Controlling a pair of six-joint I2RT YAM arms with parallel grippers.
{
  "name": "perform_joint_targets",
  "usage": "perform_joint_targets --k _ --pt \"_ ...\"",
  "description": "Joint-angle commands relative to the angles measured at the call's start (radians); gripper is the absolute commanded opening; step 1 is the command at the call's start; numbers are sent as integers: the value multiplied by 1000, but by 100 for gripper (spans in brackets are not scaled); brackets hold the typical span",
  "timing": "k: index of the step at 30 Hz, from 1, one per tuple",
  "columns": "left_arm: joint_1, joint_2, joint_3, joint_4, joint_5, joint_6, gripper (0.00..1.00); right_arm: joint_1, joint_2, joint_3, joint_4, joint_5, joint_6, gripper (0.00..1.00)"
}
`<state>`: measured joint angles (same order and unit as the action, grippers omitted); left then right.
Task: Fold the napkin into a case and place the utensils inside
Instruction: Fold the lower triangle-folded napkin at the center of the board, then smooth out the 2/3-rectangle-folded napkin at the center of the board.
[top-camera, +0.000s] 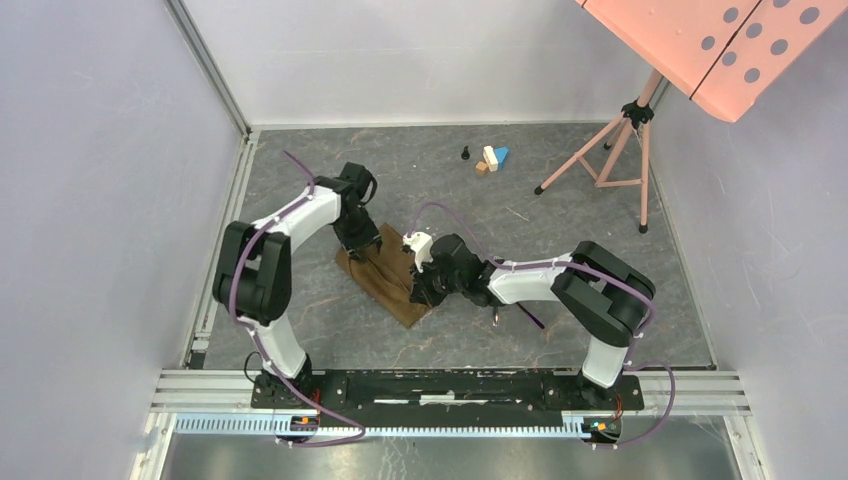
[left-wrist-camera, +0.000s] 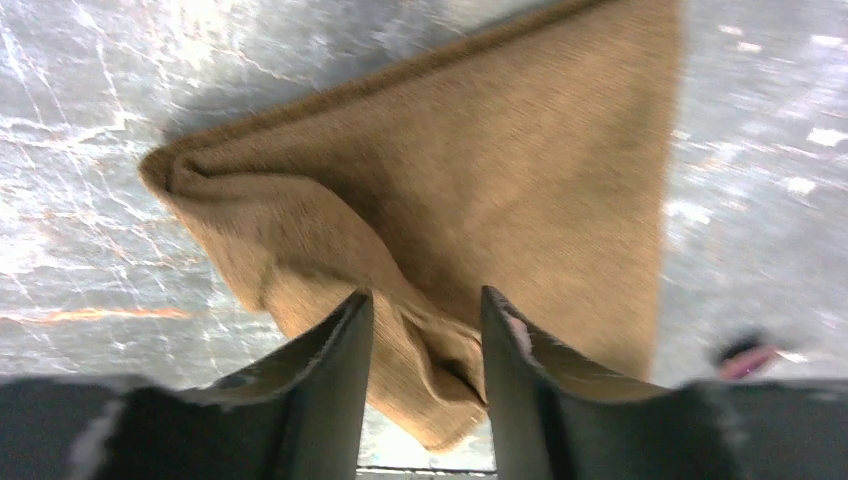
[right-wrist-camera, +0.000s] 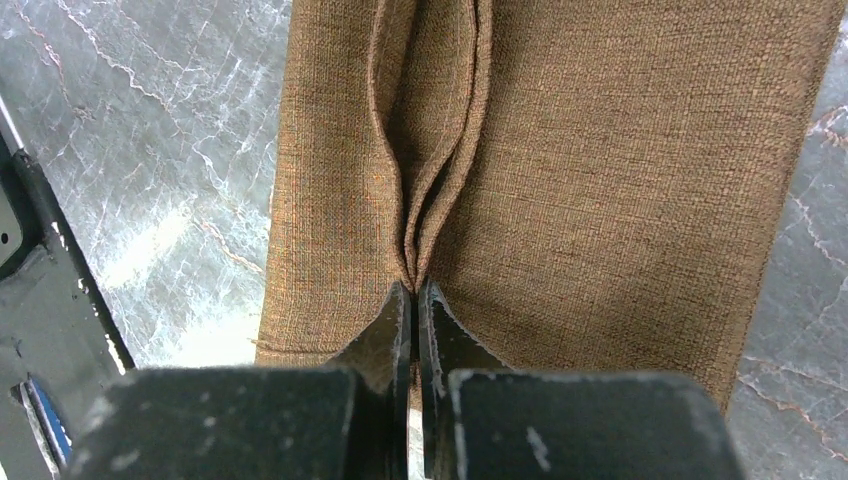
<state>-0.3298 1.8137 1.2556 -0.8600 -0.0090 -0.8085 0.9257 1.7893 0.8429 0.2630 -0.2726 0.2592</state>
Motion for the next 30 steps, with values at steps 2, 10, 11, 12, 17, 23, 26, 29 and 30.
perform_joint_targets --k 2,10,11,12,17,23,26,29,30 --pt "21 -197 -17 71 129 119 58 -1 13 45 3 34 -26 0" --pt "228 -356 -204 136 287 177 41 -13 34 79 -12 8 -43 0" --pt "267 -353 -232 158 324 179 31 -14 35 83 -14 5 -45 0" --pt "300 -346 -263 184 369 178 21 -15 36 85 -16 5 -48 0" --pt "361 -268 -334 328 510 141 3 -16 40 94 -23 -4 -55 0" --pt "362 -204 -325 390 489 108 2 -16 57 109 -39 -16 -67 0" --pt "367 -175 -313 396 475 101 2 -17 63 119 -47 -17 -75 0" --pt "376 -155 -304 402 464 91 2 -16 70 135 -57 -17 -85 0" --pt "379 -150 -300 403 460 87 2 -16 71 138 -59 -17 -88 0"
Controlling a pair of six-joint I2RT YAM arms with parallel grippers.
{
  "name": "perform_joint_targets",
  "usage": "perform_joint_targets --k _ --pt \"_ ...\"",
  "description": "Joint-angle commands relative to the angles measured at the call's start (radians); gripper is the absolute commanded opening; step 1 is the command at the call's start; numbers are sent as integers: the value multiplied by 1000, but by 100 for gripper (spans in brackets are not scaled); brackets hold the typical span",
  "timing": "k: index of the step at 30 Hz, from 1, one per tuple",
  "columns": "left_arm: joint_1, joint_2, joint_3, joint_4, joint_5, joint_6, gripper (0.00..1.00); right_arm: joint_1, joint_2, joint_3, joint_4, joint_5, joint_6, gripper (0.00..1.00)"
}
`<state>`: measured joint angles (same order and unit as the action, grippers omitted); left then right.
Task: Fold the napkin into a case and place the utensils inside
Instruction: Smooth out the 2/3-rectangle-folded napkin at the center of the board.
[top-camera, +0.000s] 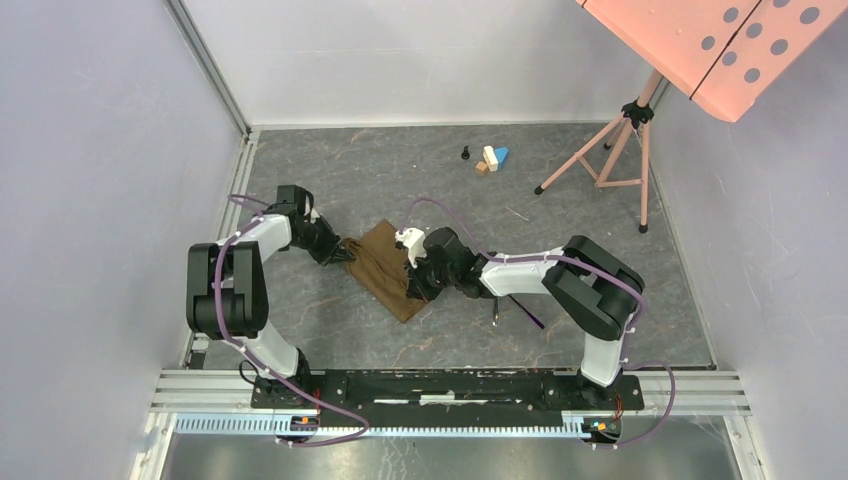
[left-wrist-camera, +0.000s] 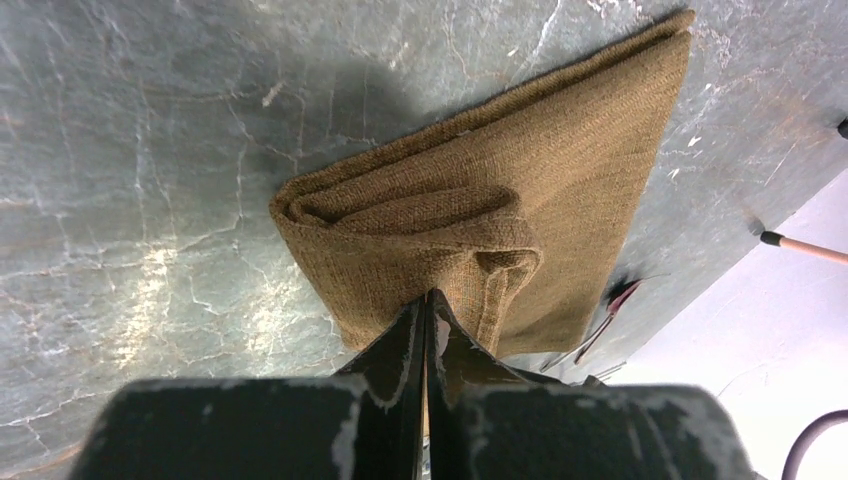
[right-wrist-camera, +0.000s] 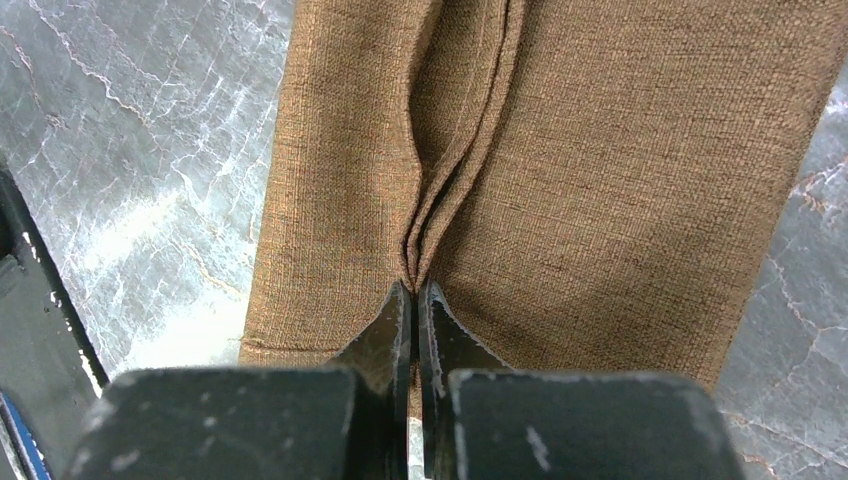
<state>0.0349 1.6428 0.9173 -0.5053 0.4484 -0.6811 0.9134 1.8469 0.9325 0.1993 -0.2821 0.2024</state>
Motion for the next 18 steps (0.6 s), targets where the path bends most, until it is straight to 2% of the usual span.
perform_joint_targets --k 1,8,11,18 --pt "17 25 44 49 -3 -40 2 -4 16 52 1 -7 -34 0" --pt "25 8 72 23 7 -39 3 -10 23 71 -25 -1 -49 0" --pt "25 -4 82 2 4 -32 6 -12 22 71 -30 -3 -47 0" --pt "26 42 116 -4 13 -26 6 -13 14 54 -16 -39 -25 0"
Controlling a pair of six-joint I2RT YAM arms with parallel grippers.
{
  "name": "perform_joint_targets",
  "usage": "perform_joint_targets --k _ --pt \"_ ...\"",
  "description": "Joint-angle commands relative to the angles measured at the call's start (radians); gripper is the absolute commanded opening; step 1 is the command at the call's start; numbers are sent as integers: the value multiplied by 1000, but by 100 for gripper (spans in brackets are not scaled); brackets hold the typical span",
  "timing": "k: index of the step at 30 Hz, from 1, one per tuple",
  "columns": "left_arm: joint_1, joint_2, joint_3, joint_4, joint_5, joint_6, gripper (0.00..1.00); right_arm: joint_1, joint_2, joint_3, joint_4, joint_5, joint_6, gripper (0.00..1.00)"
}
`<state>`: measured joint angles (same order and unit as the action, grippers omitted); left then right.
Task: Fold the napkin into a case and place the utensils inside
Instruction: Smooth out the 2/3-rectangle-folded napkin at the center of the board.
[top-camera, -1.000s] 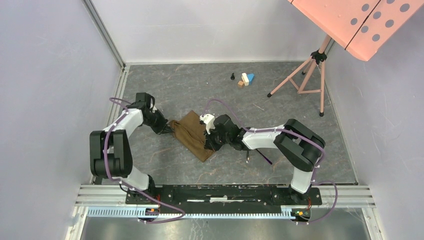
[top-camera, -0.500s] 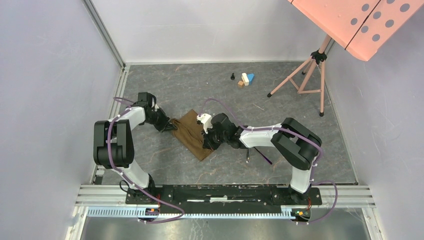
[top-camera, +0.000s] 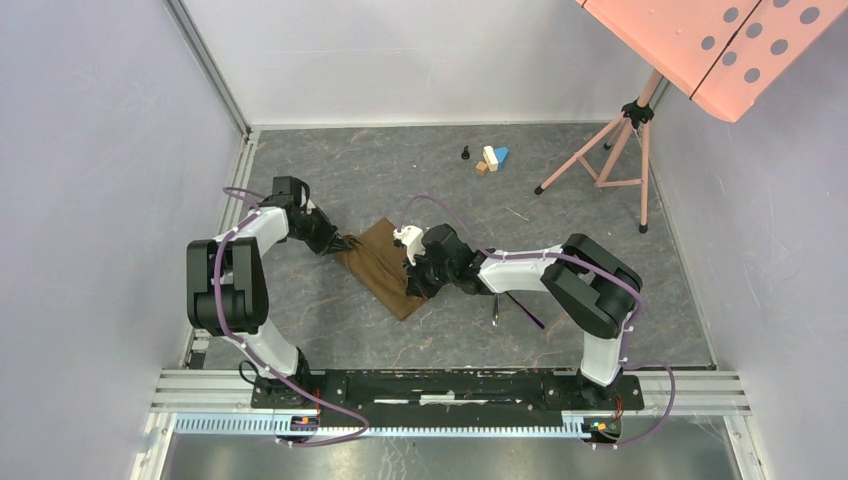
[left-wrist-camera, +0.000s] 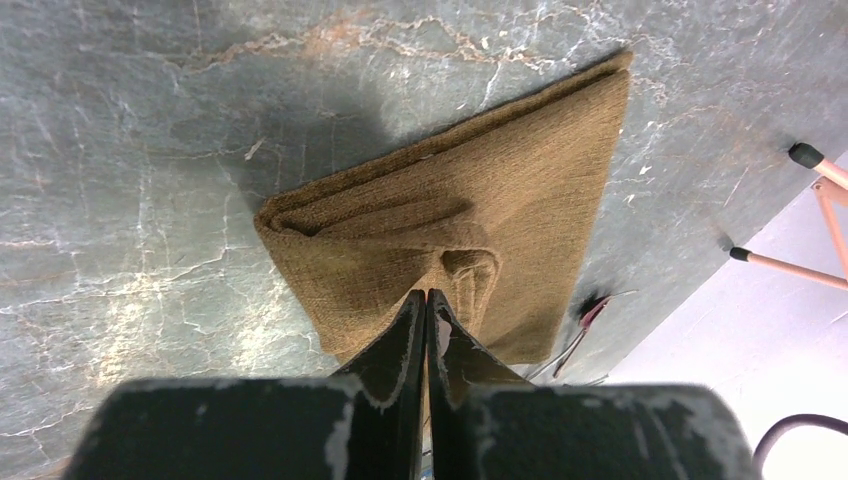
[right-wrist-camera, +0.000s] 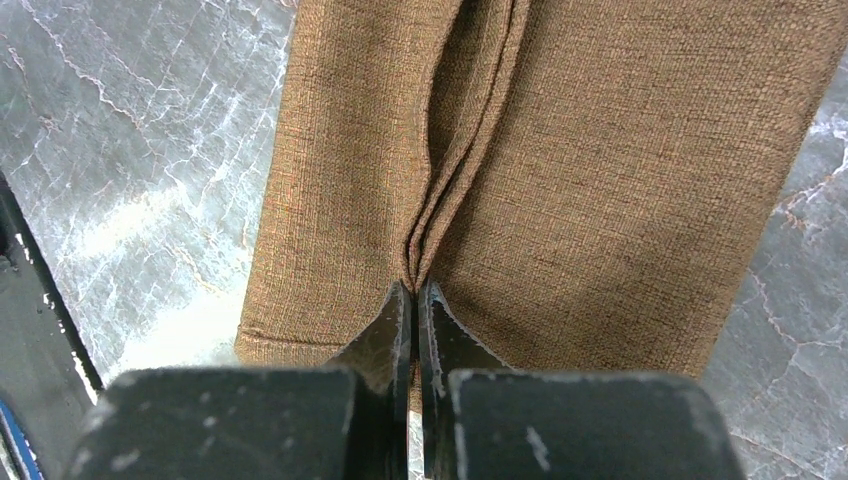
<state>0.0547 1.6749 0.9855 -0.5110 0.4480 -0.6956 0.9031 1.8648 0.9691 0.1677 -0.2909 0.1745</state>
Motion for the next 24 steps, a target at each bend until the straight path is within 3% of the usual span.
perform_joint_targets --k 1,15,18,21,24 --pt "6 10 51 3 15 -12 6 -3 -7 11 26 -40 14 0" --pt "4 99 104 -11 -27 7 5 -1 -6 7 26 -29 59 0" --pt "6 115 116 -33 -43 20 3 -2 -28 56 -64 29 41 13" --pt "6 111 93 -42 -61 34 3 -1 -74 87 -50 24 44 42" --pt "5 118 76 -43 -47 40 3 -2 -40 168 -39 -39 54 50"
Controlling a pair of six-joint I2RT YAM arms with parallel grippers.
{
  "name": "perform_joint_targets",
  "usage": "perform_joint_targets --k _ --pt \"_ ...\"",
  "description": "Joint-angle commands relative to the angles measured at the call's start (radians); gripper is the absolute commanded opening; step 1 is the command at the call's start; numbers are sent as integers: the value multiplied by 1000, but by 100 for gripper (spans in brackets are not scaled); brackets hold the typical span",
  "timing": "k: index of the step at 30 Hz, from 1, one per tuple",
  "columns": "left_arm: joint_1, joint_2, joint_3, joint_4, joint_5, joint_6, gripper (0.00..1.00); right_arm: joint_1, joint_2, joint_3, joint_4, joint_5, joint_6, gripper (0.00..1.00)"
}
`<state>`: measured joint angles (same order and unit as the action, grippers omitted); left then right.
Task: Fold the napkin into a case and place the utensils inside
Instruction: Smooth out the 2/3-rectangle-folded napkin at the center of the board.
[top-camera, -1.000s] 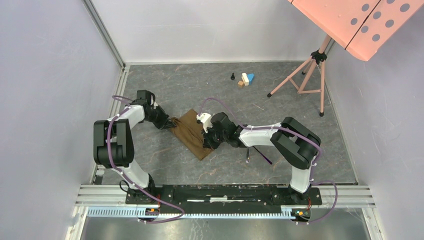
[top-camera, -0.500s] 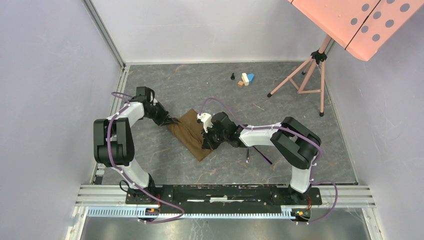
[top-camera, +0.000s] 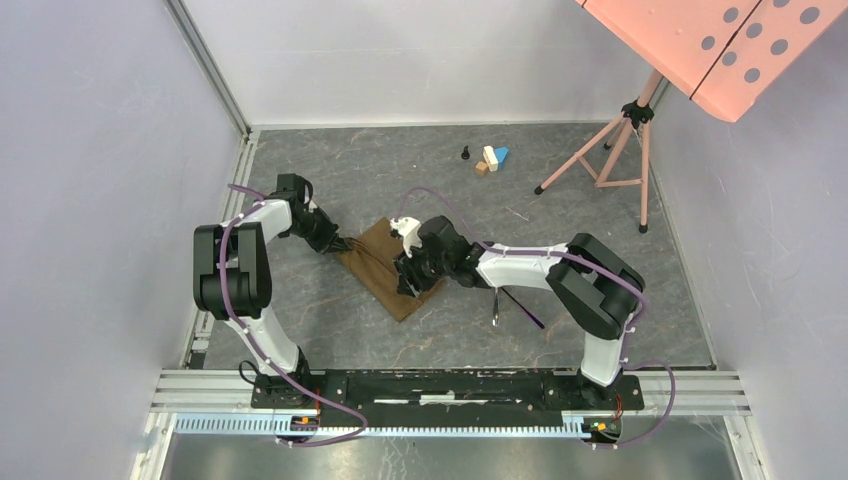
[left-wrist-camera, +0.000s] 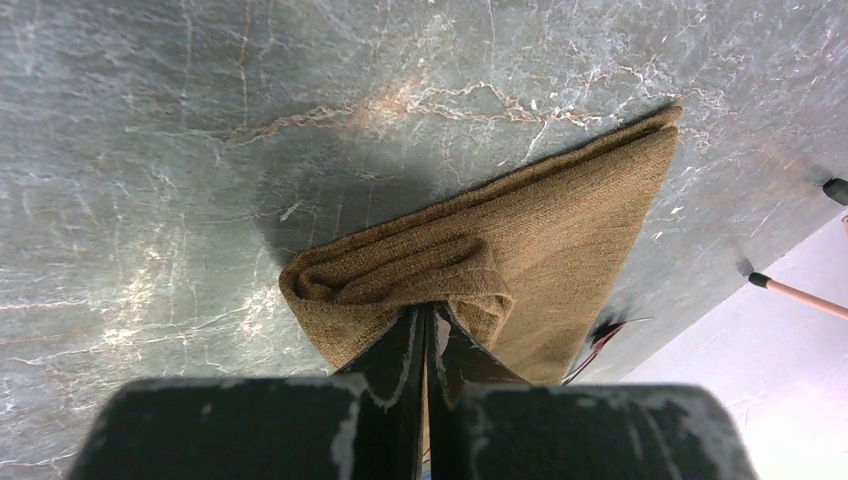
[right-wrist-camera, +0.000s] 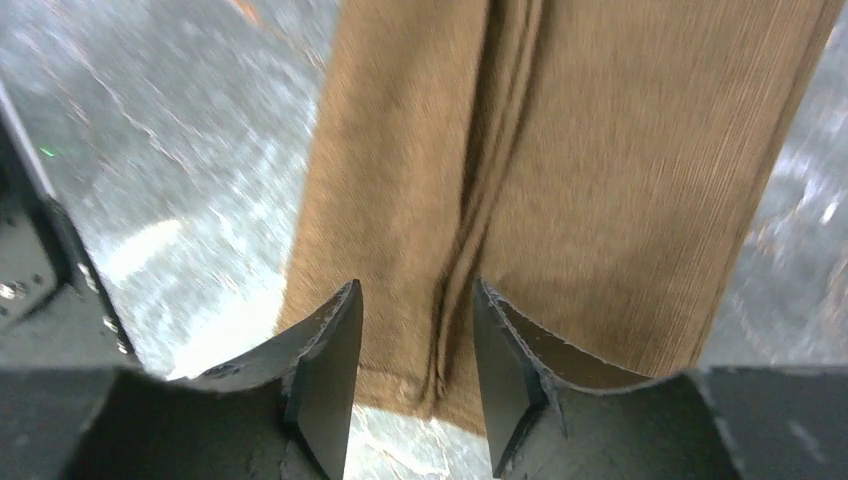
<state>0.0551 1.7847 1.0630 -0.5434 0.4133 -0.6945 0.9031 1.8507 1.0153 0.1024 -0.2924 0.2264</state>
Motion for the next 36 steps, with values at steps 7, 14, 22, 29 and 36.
perform_joint_targets --k 7,14,22,29,36 --pt "4 4 7 -15 4 55 3 5 147 255 235 -215 109 59" --pt "4 -42 25 -55 34 84 10 11 293 358 357 -288 214 30" --pt "12 -137 -23 -64 119 90 36 10 339 296 392 -268 221 30" --pt "19 -68 -32 -31 150 58 18 12 361 249 412 -237 239 29" --pt "20 21 -19 -46 61 68 7 11 361 189 449 -230 281 26"
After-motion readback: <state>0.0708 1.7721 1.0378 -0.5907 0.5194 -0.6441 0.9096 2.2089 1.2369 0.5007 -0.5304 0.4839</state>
